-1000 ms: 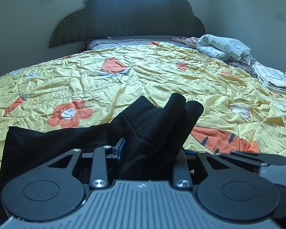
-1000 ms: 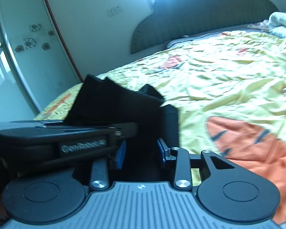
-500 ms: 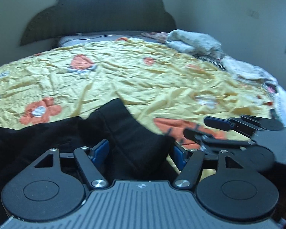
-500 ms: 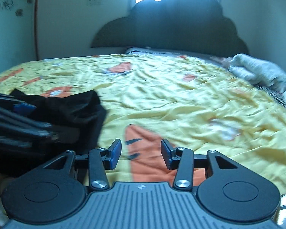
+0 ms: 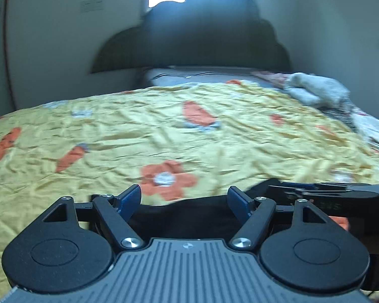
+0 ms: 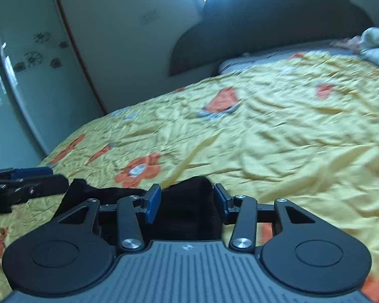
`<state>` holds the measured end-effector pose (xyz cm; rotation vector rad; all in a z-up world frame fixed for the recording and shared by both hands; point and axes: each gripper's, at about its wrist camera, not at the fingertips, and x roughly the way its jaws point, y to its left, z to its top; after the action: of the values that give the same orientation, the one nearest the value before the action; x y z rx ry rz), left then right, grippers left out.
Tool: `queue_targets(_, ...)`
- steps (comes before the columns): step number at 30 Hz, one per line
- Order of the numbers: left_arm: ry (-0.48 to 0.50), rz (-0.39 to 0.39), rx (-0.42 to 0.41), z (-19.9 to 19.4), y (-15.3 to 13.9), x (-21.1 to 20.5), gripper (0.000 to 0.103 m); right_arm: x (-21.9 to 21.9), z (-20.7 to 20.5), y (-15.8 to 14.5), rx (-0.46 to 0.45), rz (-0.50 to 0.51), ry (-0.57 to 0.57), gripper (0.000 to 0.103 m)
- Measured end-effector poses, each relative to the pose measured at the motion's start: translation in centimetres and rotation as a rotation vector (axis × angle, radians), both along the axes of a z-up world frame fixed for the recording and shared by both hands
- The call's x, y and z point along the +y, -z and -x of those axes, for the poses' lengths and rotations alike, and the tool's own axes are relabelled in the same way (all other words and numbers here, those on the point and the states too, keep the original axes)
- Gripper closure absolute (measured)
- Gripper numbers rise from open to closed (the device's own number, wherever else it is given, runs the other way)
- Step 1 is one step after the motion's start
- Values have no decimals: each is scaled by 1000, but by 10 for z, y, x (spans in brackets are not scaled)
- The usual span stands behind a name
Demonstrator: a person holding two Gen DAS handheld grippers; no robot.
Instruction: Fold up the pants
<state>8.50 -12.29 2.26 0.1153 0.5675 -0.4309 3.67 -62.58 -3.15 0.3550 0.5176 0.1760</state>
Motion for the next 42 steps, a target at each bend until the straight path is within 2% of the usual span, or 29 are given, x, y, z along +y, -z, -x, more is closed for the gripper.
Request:
queue_targets(1, -27, -11, 8, -6, 3, 4, 27, 2, -6, 4, 13, -18, -25, 58)
queue_targets(2, -46, -20, 16, -11, 7, 7, 27, 5, -12, 7, 23, -27, -45, 69)
queue_targets(3, -63, -28, 26, -14, 12, 10, 26, 7, -15, 9, 25, -16, -47, 73)
queue_targets(4, -81, -34, 35, -15, 17, 13, 26, 9, -16, 9, 26, 11, -38, 84)
queue_targets(8, -131, -80, 91, -30, 42, 15, 27, 5, -13, 12, 41, 152, 62, 87)
queue_targets(10, -141, -94, 114, -32, 51, 16, 28, 2, -9, 15, 53, 170, 76, 87)
queue_targets(13, -135, -76, 87, -22, 47, 21, 25, 9, 15, -3, -31, 212, 114, 86)
queue_targets(15, -140, -74, 88, -18, 45, 21, 25, 23, 31, -17, -91, 230, 49, 85)
queue_targets(17, -137, -68, 103, -15, 44, 20, 25, 43, 38, -22, -102, 253, -67, 84)
queue_targets(19, -125, -57, 115, -9, 44, 19, 25, 61, 37, -17, -71, 310, -137, 84)
queue_targets(21, -118, -58, 125, -3, 46, 19, 24, 67, 29, -3, -16, 395, -112, 85)
queue_targets(22, -113, -64, 122, -1, 48, 18, 24, 66, 26, 2, 5, 425, -80, 81)
queue_targets(23, -113, -73, 117, 2, 50, 18, 24, 62, 25, 4, 7, 412, -62, 79)
queue_targets(26, -126, -79, 123, 5, 53, 22, 24, 51, 38, -4, -23, 317, -62, 79)
queue_targets(31, -119, -59, 138, 15, 52, 26, 24, 58, 58, -6, -22, 325, -107, 79)
queue_targets(34, -95, -96, 130, 22, 56, 20, 21, 60, 55, 9, 18, 355, -105, 79)
queue_targets(37, -88, -121, 108, 28, 56, 21, 20, 53, 56, 7, 14, 306, -91, 78)
queue_targets(39, -79, -110, 107, 32, 53, 28, 20, 49, 62, 1, -12, 275, -88, 73)
queue_targets(41, -84, -100, 109, 35, 49, 37, 20, 42, 65, -2, -19, 260, -74, 53)
queue_targets(42, -84, -90, 114, 37, 48, 42, 19, 38, 66, -2, -19, 258, -63, 47)
